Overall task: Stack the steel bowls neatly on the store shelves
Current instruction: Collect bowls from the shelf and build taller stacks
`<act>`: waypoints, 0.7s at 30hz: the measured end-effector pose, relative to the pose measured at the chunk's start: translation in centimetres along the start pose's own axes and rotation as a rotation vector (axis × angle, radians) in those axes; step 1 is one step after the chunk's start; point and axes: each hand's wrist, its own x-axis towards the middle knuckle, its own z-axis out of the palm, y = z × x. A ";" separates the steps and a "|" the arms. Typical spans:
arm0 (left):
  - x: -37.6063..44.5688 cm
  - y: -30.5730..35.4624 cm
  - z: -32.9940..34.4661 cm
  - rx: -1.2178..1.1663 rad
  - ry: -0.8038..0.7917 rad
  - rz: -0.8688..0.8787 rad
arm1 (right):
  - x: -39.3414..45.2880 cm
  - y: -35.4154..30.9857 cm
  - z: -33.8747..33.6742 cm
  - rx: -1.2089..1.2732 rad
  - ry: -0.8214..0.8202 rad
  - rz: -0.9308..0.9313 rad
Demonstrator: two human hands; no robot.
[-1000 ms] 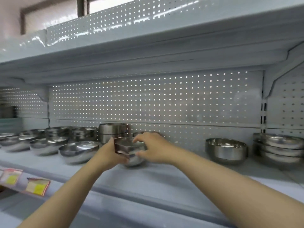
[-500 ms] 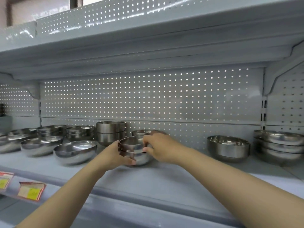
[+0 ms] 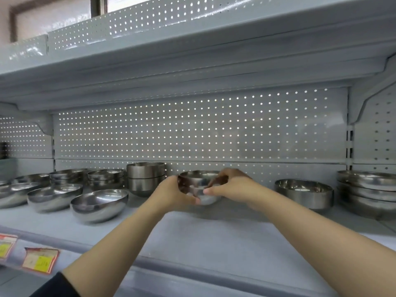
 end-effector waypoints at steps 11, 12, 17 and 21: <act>6.3 4.0 -2.5 -0.010 0.143 0.118 | 5.8 -2.8 -3.8 0.119 0.109 -0.141; 6.7 3.6 -2.8 -0.007 0.139 0.111 | 6.5 -2.8 -3.4 0.124 0.109 -0.142; 9.2 0.5 -3.5 -0.191 0.069 0.043 | 10.4 -1.6 -0.3 0.207 0.045 -0.075; 10.3 -2.3 -2.3 -0.318 0.043 0.028 | 12.7 -0.4 1.6 0.196 0.024 -0.059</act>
